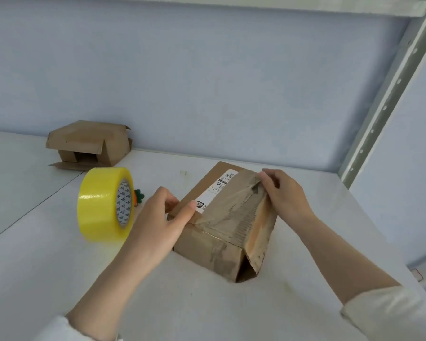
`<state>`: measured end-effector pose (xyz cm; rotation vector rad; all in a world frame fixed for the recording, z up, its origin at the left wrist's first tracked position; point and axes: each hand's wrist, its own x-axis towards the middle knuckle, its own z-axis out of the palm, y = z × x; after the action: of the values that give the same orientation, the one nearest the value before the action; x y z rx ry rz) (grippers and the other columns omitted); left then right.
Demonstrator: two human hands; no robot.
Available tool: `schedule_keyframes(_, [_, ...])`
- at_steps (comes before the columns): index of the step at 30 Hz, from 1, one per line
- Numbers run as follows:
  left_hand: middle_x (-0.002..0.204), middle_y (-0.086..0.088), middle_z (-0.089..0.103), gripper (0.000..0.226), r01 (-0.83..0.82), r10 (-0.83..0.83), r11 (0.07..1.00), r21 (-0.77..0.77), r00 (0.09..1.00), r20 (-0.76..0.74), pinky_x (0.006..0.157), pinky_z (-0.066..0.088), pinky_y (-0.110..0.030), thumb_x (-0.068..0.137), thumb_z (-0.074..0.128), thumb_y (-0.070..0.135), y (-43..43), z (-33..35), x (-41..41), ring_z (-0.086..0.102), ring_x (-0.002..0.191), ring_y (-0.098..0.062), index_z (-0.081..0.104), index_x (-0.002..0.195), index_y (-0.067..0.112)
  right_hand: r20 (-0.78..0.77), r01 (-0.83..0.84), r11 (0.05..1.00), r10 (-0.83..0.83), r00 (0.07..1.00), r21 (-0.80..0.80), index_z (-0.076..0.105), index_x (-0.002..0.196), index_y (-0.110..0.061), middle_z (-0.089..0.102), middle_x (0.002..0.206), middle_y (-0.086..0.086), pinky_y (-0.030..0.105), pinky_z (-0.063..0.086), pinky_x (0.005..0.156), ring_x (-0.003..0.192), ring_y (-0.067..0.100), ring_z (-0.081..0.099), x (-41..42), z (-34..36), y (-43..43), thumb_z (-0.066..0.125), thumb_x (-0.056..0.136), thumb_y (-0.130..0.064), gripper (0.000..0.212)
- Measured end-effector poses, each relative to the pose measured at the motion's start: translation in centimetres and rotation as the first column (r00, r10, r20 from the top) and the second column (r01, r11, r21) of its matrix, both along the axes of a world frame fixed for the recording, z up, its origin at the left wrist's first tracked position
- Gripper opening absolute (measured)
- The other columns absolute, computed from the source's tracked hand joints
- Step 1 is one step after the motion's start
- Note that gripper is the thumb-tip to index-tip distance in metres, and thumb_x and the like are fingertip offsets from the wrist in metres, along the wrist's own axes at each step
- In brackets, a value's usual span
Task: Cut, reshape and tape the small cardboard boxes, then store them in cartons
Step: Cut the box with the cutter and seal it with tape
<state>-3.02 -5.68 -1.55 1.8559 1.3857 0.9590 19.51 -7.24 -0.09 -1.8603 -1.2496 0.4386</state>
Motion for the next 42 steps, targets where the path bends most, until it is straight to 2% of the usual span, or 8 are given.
schedule_keyframes(4, [0.106,0.004,0.056,0.032,-0.017,0.081,0.968,-0.25,0.966,0.247,0.068,0.039,-0.021,0.086,0.058,0.04,-2.0,-0.4,0.4,0.055,0.088,-0.005,0.043,0.102,0.018,-0.163,-0.156,0.982,0.137,0.977,-0.107,0.011,0.15,-0.029,0.017,0.156,-0.003,0.044,0.01,0.118,0.146,0.02,0.001,-0.4,-0.7,1.9,0.039,0.095,-0.05,0.065])
schedule_keyframes(9, [0.106,0.011,0.061,0.033,0.007,0.049,0.96,-0.28,0.98,0.194,0.077,0.044,-0.026,0.086,0.047,0.051,-4.1,-0.4,0.8,0.059,0.092,-0.006,0.036,0.109,0.029,-0.359,-0.235,0.97,0.199,0.912,-0.059,0.0,0.149,-0.034,0.011,0.158,-0.005,0.038,0.014,0.118,0.144,0.012,0.012,-1.2,-1.1,1.6,0.045,0.093,-0.049,0.073])
schedule_keyframes(16, [0.117,0.02,0.054,0.005,-0.138,0.109,0.963,0.23,0.985,0.137,0.091,0.037,-0.025,0.09,0.051,0.039,1.1,4.3,-4.5,0.052,0.113,-0.01,0.055,0.09,0.036,0.001,-0.119,0.99,0.12,0.993,-0.07,0.004,0.149,-0.036,-0.003,0.159,-0.008,0.049,0.002,0.117,0.145,0.015,-0.012,-2.8,3.9,0.1,0.036,0.094,-0.054,0.066])
schedule_keyframes(21, [0.113,-0.001,0.066,0.028,-0.084,0.134,0.975,0.204,0.96,-0.248,0.076,0.036,-0.026,0.095,0.047,0.035,7.9,4.4,-8.3,0.056,0.106,-0.021,0.066,0.108,0.02,-0.011,-0.221,0.975,0.221,0.975,0.009,0.024,0.147,-0.031,0.024,0.154,-0.013,0.021,0.023,0.104,0.141,0.009,0.02,-9.1,6.9,0.5,0.041,0.094,-0.049,0.059])
schedule_keyframes(28, [0.104,0.017,0.063,0.024,0.19,-0.14,0.791,0.581,0.982,-0.13,0.087,0.044,-0.029,0.086,0.052,0.037,2.5,1.2,-13.1,0.058,0.101,-0.003,0.069,0.093,0.022,0.044,-0.313,0.933,0.326,0.944,-0.179,0.038,0.141,-0.02,0.044,0.142,-0.006,0.014,0.025,0.095,0.13,0.009,0.04,-18.0,6.0,4.5,0.045,0.095,-0.043,0.052])
schedule_keyframes(33, [0.099,0.013,0.053,0.009,0.072,-0.167,0.699,0.711,0.984,0.064,0.085,0.041,-0.021,0.083,0.059,0.034,0.7,-0.9,-16.1,0.055,0.095,-0.009,0.062,0.089,0.027,-0.094,-0.367,0.863,0.357,0.929,-0.347,0.05,0.134,-0.022,0.056,0.131,-0.005,0.033,0.042,0.103,0.114,0.013,0.057,-20.5,4.5,5.0,0.05,0.088,-0.053,0.055])
schedule_keyframes(38, [0.091,0.015,0.055,0.017,-0.013,-0.158,0.838,0.545,0.951,0.265,0.084,0.039,-0.016,0.076,0.062,0.039,-0.1,-1.3,-17.2,0.056,0.093,-0.009,0.053,0.086,0.028,-0.232,-0.499,0.833,0.45,0.862,-0.239,0.064,0.116,-0.017,0.069,0.11,0.0,0.025,0.054,0.086,0.101,0.013,0.065,-21.7,4.8,3.4,0.06,0.089,-0.031,0.031])
schedule_keyframes(42, [0.108,0.027,0.059,0.049,0.069,-0.063,0.998,0.004,0.885,0.462,0.093,0.04,-0.018,0.058,0.058,0.061,0.7,-0.4,-17.1,0.051,0.109,0.007,0.055,0.1,0.036,-0.193,-0.478,0.878,0.462,0.866,-0.043,0.067,0.099,-0.025,0.07,0.099,-0.004,0.011,0.051,0.072,0.088,0.008,0.066,-22.6,5.3,2.1,0.073,0.079,-0.016,0.023])
